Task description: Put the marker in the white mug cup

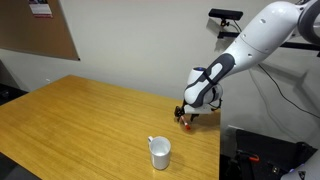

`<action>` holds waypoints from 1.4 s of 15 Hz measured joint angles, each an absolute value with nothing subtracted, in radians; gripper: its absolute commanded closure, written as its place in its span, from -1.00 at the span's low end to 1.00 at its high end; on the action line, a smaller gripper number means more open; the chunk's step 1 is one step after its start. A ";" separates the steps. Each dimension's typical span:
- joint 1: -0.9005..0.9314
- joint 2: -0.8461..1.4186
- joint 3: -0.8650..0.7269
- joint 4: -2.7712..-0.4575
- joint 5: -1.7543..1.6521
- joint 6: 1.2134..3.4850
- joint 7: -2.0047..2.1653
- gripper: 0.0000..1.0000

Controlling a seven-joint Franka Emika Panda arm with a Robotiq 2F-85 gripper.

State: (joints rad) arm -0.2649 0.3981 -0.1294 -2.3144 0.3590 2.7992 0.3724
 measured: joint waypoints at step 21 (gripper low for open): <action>-0.265 0.428 -0.130 -2.284 0.359 2.799 0.372 0.90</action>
State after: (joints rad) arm -0.2652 0.4279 -0.1299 -2.2839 0.3590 2.7991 0.3724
